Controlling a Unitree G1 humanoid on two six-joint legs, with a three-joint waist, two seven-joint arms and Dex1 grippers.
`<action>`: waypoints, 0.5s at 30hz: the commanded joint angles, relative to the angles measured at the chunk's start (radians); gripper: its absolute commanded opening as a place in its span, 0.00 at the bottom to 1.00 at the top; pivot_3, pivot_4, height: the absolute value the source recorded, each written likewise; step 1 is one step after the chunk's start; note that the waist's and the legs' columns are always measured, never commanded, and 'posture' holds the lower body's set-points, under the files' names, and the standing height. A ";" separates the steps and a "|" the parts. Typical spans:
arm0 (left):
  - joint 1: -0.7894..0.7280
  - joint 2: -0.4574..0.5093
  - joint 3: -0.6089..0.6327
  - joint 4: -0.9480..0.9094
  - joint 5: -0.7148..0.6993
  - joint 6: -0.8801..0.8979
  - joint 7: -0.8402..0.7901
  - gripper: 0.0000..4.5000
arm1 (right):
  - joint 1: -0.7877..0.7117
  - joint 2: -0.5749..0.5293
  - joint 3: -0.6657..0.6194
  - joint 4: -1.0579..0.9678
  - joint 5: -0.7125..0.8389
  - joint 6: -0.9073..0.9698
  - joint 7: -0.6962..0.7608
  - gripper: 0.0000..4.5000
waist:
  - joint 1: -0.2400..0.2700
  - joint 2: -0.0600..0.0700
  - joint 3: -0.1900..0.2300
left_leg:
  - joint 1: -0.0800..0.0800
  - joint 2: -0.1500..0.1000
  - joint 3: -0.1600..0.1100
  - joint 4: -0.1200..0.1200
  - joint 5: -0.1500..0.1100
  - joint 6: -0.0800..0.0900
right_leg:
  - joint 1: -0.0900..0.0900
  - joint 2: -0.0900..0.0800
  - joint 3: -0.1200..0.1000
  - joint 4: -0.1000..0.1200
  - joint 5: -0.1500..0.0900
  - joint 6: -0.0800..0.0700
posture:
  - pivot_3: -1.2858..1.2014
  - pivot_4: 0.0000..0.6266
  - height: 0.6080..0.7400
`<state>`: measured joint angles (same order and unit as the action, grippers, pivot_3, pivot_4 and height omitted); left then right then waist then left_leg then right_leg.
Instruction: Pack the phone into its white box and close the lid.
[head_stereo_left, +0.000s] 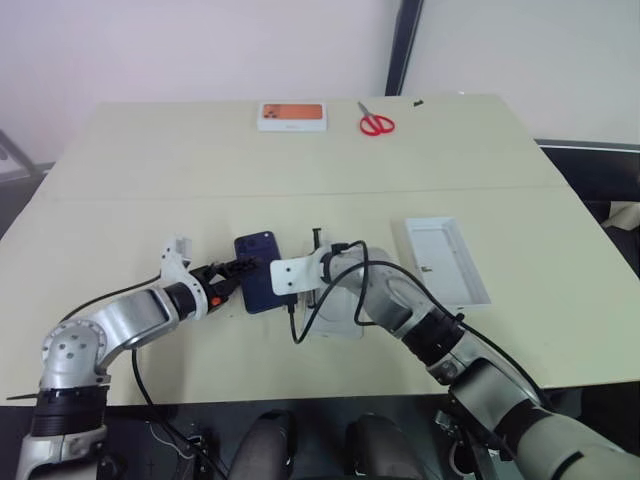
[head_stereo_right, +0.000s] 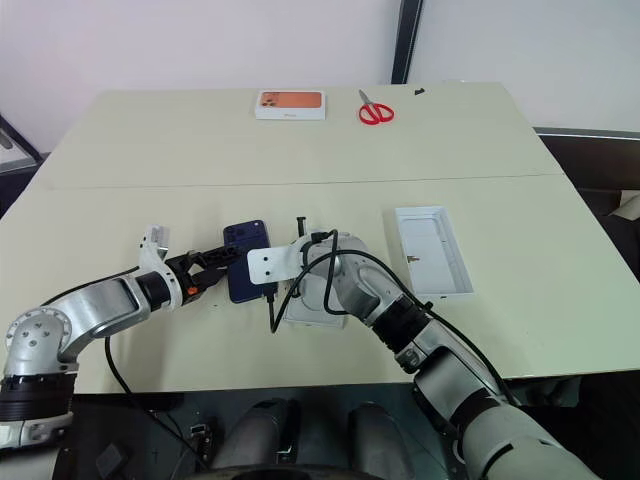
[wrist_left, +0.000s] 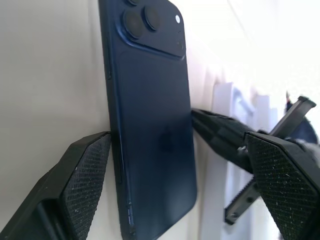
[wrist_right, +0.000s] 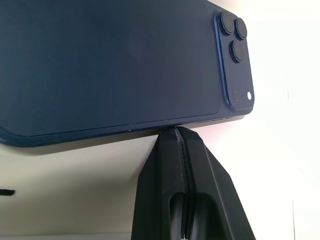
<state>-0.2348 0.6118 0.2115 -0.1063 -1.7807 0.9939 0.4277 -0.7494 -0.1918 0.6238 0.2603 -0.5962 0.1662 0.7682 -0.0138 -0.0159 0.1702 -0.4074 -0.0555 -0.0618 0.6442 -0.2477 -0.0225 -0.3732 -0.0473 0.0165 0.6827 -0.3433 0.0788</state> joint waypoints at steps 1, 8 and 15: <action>-0.028 0.045 0.004 -0.049 0.040 -0.004 0.057 0.99 | 0.023 0.018 0.039 0.008 0.005 -0.015 0.020 0.00 | -0.005 0.000 0.000 | 0.000 0.000 0.000 0.000 0.000 0.000 | 0.000 0.000 0.000 0.000 0.000 0.000 | 0.52 0.24 1.00; -0.036 0.056 -0.027 -0.048 0.032 0.014 0.135 0.99 | 0.022 0.021 0.039 0.015 0.005 -0.027 0.023 0.00 | -0.006 0.000 0.000 | 0.000 0.000 0.000 -0.003 0.001 -0.001 | -0.001 0.000 0.001 0.000 0.000 0.000 | 0.52 0.24 1.00; -0.059 -0.019 -0.067 -0.023 -0.112 -0.004 0.133 0.99 | 0.016 0.025 0.048 0.015 0.001 -0.044 0.026 0.00 | -0.002 0.000 0.000 | 0.000 0.000 0.000 -0.003 0.001 -0.001 | -0.001 0.000 0.001 -0.001 0.000 0.000 | 0.52 0.24 1.00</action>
<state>-0.2821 0.6167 0.1719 -0.1168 -1.8225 0.9896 0.5723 -0.7466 -0.1838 0.6266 0.2627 -0.6026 0.1413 0.7697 -0.0159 -0.0160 0.1702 -0.4073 -0.0554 -0.0614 0.6413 -0.2469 -0.0237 -0.3740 -0.0472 0.0175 0.6821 -0.3433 0.0788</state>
